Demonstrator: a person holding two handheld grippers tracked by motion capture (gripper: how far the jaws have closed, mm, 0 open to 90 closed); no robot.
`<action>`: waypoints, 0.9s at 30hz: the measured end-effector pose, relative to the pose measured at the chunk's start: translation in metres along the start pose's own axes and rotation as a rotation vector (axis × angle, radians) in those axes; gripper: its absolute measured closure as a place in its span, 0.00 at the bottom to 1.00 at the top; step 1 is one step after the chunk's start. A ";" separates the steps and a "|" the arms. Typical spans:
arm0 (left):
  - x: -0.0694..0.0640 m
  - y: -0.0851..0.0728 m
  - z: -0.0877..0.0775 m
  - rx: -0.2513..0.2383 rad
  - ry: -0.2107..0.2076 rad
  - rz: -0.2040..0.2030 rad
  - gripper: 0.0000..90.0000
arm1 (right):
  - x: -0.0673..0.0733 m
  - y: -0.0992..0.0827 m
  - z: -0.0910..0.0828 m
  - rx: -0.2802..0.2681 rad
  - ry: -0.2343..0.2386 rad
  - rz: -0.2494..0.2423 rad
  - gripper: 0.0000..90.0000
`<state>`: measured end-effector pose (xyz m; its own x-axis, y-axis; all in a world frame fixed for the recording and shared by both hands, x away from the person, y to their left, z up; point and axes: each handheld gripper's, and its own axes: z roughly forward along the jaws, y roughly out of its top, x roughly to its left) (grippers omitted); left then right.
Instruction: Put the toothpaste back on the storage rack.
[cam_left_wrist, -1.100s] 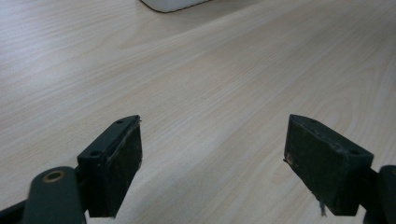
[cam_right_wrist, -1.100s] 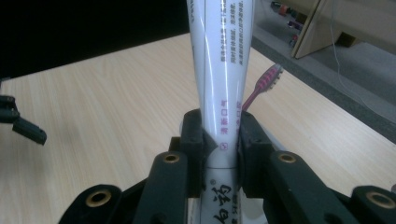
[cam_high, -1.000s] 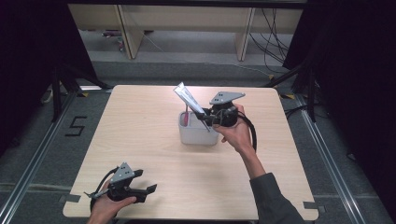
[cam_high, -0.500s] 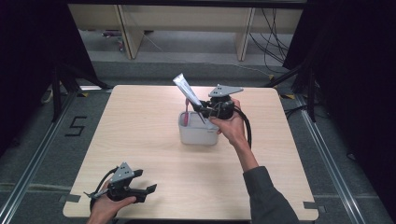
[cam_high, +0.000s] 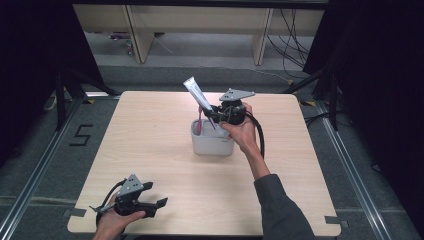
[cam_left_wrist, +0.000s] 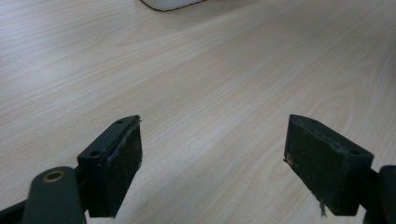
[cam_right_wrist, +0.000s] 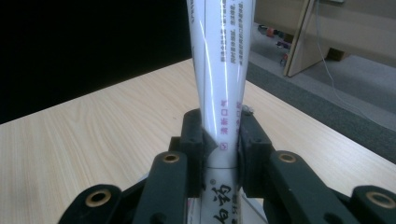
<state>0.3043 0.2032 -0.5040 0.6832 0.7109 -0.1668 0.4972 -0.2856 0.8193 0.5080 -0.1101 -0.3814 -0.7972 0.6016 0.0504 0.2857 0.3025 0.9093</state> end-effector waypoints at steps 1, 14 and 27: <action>0.000 0.000 0.000 -0.002 -0.004 0.002 0.21 | -0.001 0.000 0.000 0.006 -0.015 -0.024 0.84; -0.001 0.000 0.001 0.011 -0.008 0.010 0.21 | -0.003 -0.008 0.008 -0.020 -0.028 -0.038 0.84; -0.003 -0.001 0.001 0.017 -0.001 0.014 0.21 | -0.004 -0.016 0.014 0.000 -0.040 -0.027 0.84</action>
<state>0.3021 0.2011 -0.5048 0.6903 0.7065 -0.1560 0.4970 -0.3063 0.8119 0.5141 -0.1071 -0.4015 -0.7827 0.6223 0.0092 0.2642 0.3189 0.9102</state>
